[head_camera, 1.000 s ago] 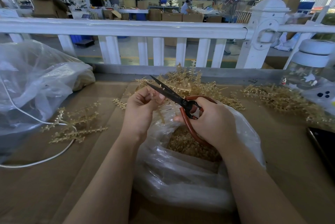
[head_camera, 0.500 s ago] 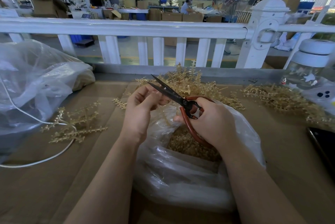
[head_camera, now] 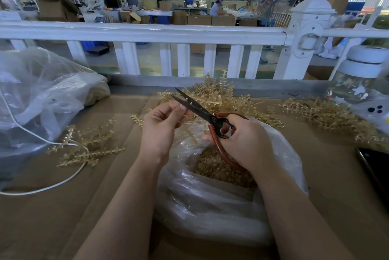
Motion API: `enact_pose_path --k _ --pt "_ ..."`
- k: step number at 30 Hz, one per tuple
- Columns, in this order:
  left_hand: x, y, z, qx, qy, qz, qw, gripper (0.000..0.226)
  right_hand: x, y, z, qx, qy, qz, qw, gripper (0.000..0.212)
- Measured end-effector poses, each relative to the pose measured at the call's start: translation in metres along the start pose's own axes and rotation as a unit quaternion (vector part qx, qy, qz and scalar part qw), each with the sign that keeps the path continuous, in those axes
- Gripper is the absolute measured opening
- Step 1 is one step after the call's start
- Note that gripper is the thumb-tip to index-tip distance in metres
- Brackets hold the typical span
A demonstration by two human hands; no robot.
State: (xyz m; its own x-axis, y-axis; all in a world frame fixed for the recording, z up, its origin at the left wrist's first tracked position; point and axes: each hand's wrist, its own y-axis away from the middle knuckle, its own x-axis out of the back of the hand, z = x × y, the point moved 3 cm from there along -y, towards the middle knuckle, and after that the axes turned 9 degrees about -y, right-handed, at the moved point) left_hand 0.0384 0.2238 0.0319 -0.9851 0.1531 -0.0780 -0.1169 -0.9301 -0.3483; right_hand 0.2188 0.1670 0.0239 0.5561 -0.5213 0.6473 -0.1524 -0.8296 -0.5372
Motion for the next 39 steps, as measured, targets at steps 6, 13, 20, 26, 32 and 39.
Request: enact_pose_path --k 6,13,20,26,32,39 --pt "0.0000 0.0002 0.0008 -0.007 0.006 0.001 1.000 0.010 -0.0008 -0.0002 0.0003 0.009 0.001 0.000 1.000 0.073" --pt "-0.0037 0.0006 0.0014 -0.063 -0.040 -0.009 0.997 0.023 -0.0006 0.0016 -0.0013 0.005 0.015 0.013 1.000 0.039" --pt "-0.0040 0.0011 0.0016 -0.082 -0.053 -0.032 0.995 0.018 0.0010 0.0017 -0.0047 -0.002 -0.017 -0.004 1.000 0.067" --pt "-0.0048 0.0016 0.0015 -0.086 -0.051 -0.032 0.995 0.025 -0.0001 0.0014 -0.0025 -0.009 -0.028 -0.006 1.000 0.071" --pt "-0.0051 0.0028 0.0037 -0.088 -0.049 -0.030 0.994 0.029 -0.0005 0.0016 -0.0029 -0.003 -0.023 0.006 1.000 0.067" --pt "-0.0049 0.0011 0.0028 -0.054 -0.042 -0.020 0.997 0.016 -0.0010 0.0025 -0.0031 0.008 -0.021 0.013 1.000 0.054"
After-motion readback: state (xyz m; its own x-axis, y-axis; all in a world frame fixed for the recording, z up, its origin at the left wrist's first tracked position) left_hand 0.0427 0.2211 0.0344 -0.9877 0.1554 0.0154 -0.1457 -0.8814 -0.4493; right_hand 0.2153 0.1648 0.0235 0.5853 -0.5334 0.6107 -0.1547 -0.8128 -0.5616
